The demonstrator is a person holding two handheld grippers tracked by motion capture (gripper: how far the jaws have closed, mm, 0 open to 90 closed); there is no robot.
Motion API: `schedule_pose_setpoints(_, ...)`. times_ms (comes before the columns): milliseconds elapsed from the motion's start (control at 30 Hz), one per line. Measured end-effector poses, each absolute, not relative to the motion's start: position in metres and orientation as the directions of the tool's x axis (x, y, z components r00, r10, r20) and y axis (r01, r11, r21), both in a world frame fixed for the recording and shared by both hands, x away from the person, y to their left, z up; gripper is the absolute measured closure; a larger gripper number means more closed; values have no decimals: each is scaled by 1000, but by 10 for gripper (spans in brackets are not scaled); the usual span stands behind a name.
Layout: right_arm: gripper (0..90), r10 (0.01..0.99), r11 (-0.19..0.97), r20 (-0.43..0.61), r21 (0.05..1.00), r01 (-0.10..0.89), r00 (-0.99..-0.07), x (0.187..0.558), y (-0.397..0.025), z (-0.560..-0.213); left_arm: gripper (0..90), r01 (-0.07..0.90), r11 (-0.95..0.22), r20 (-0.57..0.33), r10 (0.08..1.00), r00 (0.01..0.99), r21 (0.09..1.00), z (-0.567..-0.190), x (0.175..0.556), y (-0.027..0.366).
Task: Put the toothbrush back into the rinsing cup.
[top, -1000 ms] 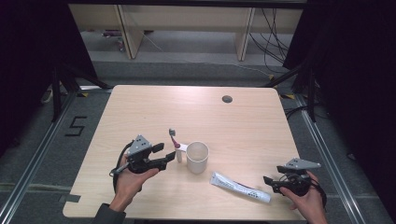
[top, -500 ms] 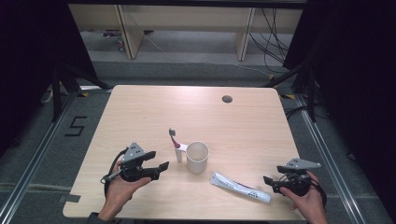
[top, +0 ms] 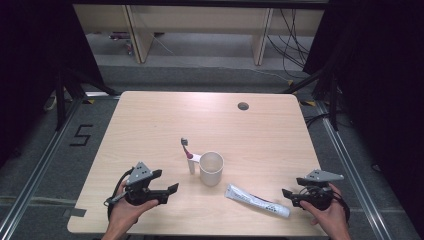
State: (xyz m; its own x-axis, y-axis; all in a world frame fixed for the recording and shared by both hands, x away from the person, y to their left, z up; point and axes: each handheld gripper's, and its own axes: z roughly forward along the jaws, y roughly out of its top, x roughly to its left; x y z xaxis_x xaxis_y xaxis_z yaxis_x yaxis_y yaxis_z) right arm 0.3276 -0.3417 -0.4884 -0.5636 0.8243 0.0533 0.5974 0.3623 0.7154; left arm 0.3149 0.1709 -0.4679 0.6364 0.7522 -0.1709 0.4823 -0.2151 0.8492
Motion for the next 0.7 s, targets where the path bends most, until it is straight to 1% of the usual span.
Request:
schedule_pose_setpoints(267,254,821,353,67,720,597,-567,328,-343,-489,196,491,-215,-176,753,634,844,-475,303,173)
schedule_pose_setpoints(367,254,827,350,64,719,600,-559,327,-343,-489,172,494,-230,-165,756,633,838,-478,299,173)
schedule_pose_setpoints(400,254,822,359,53,725,588,-567,328,-344,-490,172,493,-236,-158,759,631,837,-478,297,173)
schedule_pose_setpoints(467,254,823,351,68,720,598,-564,328,-344,-490,172,491,-228,-162,760,630,841,-480,294,173)
schedule_pose_setpoints(633,254,825,348,69,721,599,-562,327,-344,-489,168,485,-250,-139,761,633,838,-482,285,173)
schedule_pose_setpoints(700,255,824,348,69,721,599,-562,327,-344,-489,167,484,-248,-145,756,638,839,-483,281,174)
